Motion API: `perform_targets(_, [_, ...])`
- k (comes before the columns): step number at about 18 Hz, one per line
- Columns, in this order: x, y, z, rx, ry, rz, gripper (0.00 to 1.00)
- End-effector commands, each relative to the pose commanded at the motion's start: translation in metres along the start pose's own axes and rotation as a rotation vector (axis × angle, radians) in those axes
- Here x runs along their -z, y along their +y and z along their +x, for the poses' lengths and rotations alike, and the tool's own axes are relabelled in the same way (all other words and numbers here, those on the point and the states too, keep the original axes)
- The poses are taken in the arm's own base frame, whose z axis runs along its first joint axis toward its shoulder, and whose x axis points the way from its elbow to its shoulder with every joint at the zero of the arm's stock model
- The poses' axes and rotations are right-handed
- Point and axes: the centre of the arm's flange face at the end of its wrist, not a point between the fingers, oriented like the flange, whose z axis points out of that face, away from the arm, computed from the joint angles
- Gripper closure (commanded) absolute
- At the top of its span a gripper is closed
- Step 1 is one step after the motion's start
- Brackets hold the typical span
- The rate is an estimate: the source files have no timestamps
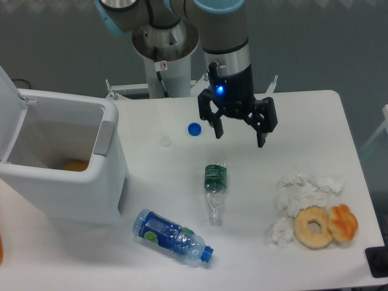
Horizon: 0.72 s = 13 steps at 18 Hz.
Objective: Pick up the plastic bottle
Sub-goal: 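Lower the open gripper toward the standing clear green-labeled bottle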
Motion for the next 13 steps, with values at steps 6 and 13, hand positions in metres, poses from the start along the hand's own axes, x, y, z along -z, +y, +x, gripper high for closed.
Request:
perform_targets(6, [-0.004, -0.001, 0.003, 0.008, 0.008, -0.002, 0.0])
perform_targets(13, [-0.035, -0.007, 0.009, 0.004, 0.074, 0.008, 0.0])
